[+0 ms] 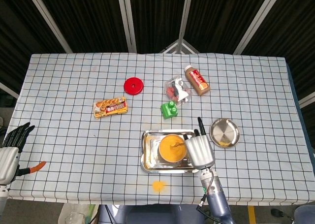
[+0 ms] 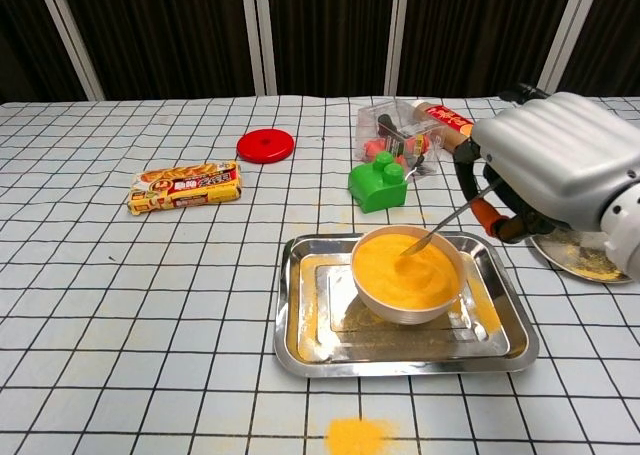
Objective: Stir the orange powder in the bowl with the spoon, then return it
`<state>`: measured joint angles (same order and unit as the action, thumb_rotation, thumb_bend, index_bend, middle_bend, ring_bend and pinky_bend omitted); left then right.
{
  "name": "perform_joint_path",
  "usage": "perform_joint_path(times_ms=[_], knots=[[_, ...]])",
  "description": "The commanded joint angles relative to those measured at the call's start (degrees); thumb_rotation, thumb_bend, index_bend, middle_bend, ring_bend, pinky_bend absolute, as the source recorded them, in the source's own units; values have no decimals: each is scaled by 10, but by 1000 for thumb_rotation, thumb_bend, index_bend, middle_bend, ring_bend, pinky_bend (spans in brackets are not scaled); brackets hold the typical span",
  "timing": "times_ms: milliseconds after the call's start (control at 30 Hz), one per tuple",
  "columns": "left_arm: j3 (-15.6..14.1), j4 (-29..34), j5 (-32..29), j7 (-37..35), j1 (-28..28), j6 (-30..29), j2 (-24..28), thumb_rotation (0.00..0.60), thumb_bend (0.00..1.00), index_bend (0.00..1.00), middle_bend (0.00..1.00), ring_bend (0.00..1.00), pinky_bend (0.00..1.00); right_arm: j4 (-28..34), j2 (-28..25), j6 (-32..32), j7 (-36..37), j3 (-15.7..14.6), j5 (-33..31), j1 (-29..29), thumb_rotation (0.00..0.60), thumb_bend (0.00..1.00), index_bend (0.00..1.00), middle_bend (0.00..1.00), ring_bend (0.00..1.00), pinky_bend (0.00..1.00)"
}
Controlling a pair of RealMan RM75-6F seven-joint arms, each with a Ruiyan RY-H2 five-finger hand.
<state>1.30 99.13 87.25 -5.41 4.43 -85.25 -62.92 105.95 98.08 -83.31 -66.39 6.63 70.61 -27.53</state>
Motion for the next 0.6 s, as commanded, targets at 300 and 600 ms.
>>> perform_joint_path(times_ms=[300, 600], knots=[[0, 0, 0, -3, 1, 2, 1, 600, 0, 29, 0, 0, 0, -47, 36, 17, -2, 15, -19, -16, 600, 762, 914, 789, 425, 0], [0, 0, -1, -3, 1, 2, 1, 600, 0, 31, 0, 0, 0, -65, 45, 24, -3, 7, -27, -16, 600, 762, 914, 788, 425, 0]])
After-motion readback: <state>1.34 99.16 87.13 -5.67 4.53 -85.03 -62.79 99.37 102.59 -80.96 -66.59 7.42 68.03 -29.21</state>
